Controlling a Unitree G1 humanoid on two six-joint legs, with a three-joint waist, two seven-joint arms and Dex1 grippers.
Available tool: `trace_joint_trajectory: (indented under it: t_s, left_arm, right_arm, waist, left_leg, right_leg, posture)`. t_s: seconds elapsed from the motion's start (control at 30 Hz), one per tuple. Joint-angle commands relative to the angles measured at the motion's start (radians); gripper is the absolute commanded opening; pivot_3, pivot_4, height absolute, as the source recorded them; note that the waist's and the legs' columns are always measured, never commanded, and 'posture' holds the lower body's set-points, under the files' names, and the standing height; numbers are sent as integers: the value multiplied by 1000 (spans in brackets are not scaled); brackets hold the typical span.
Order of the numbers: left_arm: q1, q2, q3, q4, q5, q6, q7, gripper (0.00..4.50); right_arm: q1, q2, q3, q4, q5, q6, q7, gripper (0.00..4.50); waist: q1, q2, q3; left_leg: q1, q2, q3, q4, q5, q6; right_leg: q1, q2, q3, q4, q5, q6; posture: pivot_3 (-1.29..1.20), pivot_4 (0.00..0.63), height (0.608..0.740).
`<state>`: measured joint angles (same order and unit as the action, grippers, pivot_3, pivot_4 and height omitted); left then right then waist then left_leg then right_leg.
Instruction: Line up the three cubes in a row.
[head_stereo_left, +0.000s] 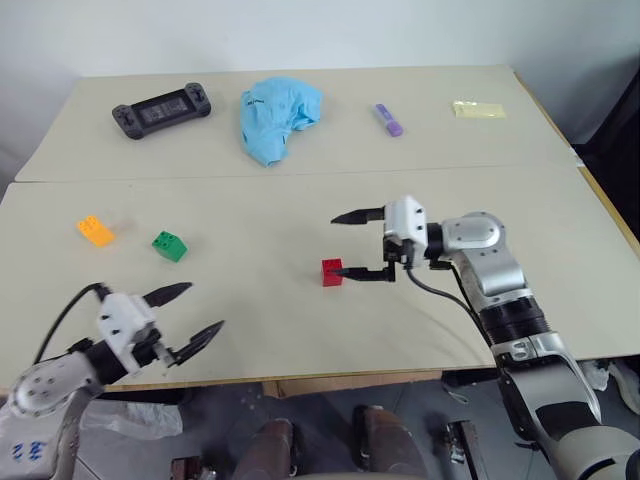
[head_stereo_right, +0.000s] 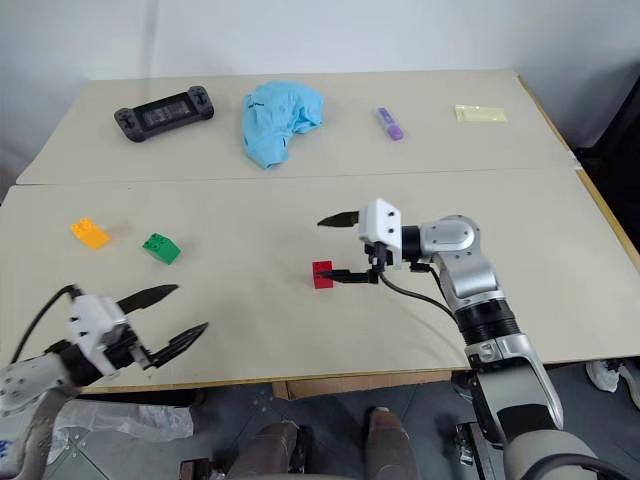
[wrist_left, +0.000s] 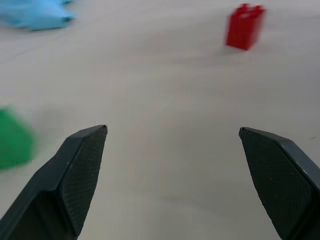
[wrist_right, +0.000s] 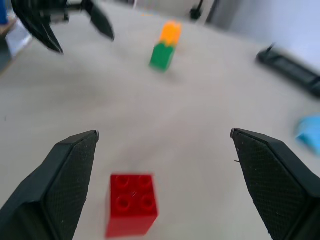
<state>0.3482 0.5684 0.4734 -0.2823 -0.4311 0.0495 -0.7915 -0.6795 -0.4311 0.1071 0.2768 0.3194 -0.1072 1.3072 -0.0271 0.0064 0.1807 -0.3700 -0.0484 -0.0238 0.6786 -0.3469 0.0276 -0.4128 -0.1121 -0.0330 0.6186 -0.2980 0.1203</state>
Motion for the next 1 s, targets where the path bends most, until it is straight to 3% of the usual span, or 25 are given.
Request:
trace_joint_trajectory:
  t_s: [0.03, 0.2, 0.43, 0.7, 0.87, 1.0]
  left_arm:
    - [95, -86, 161, 96, -36, -94, 54, 4500]
    - [165, -133, 267, 196, -85, -103, 69, 4500]
    - [128, -130, 272, 166, -208, -11, 70, 4500]
    - [-279, 36, 94, 343, -63, 8, 110, 4500]
    - [-485, 77, -35, 506, 32, 7, 101, 4500]
    - [-561, 81, -77, 610, 87, -43, 113, 4500]
  right_arm:
    - [153, 47, -54, -118, 129, -45, 17, 4470]
    - [338, 63, -38, -189, 121, -97, 17, 4470]
    - [411, 38, -68, -138, 98, -193, 7, 4470]
    - [372, 12, -60, -220, 149, -85, -11, 4470]
    - [366, 9, -50, -265, 141, -38, -46, 4470]
    - [383, -1, -40, -295, 125, -12, -71, 4470]
  waist:
    - [1, -1, -1]
    - [11, -2, 0]
    - [27, -3, 0]
    - [26, -4, -1]
    - [14, -4, -1]
    - [12, -4, -1]
  left_leg:
    - [0, 0, -1, -1, 0, 0]
    - [0, 0, -1, 2, -2, 1]
    - [2, 0, -2, 3, -3, 1]
    - [1, 0, -5, 3, -1, -2]
    - [1, 0, -4, 2, -1, -2]
    - [0, 0, -4, 3, -1, -2]
  right_leg:
    - [1, 0, -1, -2, 0, 0]
    - [3, 0, -2, -5, 0, 0]
    - [5, -1, -1, -6, 0, 0]
    - [4, -1, -5, -3, 1, -1]
    - [1, 1, -8, 3, 0, -2]
    - [1, 0, -16, 3, 0, -2]
  posture:
    - [0, 150, 740]
    - [0, 150, 740]
    - [0, 150, 740]
    - [0, 150, 740]
    - [0, 150, 740]
    - [0, 150, 740]
